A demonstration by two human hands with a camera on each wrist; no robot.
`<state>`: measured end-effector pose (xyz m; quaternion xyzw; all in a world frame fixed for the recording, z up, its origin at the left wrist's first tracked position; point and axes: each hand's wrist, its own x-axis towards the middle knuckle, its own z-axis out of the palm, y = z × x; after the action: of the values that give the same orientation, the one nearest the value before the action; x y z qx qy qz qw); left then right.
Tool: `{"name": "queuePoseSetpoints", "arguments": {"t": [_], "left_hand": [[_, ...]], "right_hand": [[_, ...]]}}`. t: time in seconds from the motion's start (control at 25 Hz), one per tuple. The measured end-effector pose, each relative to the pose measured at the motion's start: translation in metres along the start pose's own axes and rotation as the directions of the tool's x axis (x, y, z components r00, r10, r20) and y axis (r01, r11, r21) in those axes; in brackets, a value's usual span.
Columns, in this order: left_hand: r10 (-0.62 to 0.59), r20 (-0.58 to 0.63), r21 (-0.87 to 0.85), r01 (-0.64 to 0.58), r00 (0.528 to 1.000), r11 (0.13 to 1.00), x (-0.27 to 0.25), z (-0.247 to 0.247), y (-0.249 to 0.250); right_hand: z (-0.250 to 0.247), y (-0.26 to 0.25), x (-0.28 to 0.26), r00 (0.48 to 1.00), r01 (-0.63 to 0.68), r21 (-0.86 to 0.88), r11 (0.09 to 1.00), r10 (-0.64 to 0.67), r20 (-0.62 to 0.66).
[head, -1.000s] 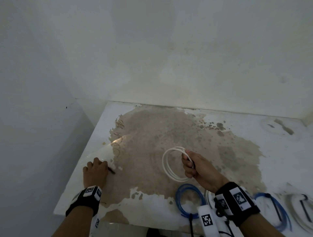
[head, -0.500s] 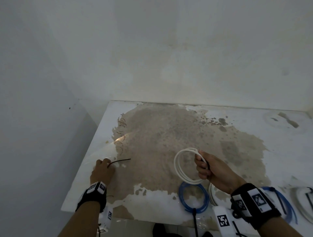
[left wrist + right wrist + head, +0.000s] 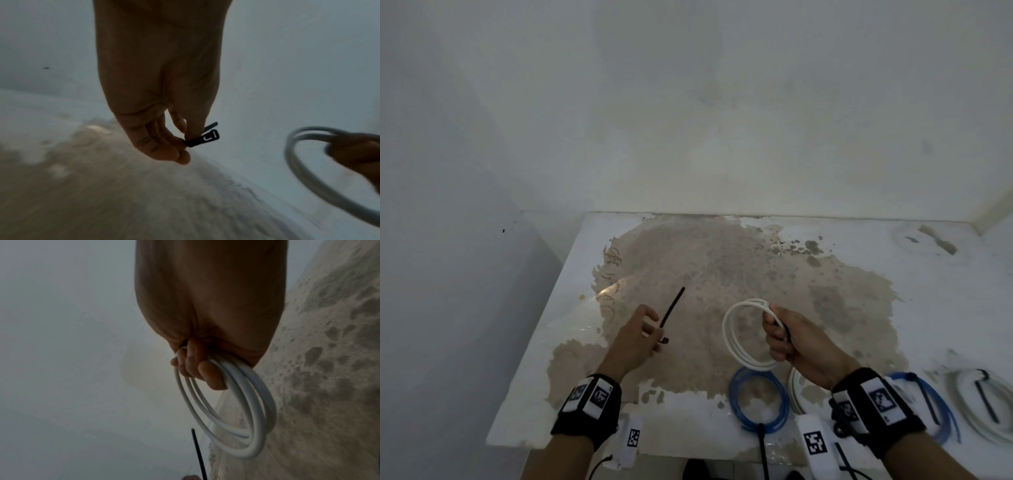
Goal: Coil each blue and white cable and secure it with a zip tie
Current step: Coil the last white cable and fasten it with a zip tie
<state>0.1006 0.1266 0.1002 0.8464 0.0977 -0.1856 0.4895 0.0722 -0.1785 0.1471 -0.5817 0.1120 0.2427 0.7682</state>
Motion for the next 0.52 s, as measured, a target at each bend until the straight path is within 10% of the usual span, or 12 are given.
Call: {"name": "queuePoseSetpoints", "arguments": {"t": [0.24, 0.4, 0.52], "left_hand": [[0.088, 0.193, -0.021, -0.085, 0.977, 0.996, -0.022, 0.042, 0.084], [0.283, -0.051, 0.119, -0.275, 0.958, 0.954, -0.025, 0.074, 0.107], [0.23, -0.122, -0.154, -0.247, 0.966, 0.957, -0.033, 0.095, 0.127]], "right_hand": [[-0.013, -0.014, -0.008, 0.996, 0.071, -0.033, 0.997, -0.073, -0.057], [-0.01, -0.026, -0.018, 0.989, 0.122, -0.056, 0.991, -0.126, -0.077], [-0.005, -0.035, -0.027, 0.965, 0.213, -0.196, 0.957, -0.237, -0.111]]}}
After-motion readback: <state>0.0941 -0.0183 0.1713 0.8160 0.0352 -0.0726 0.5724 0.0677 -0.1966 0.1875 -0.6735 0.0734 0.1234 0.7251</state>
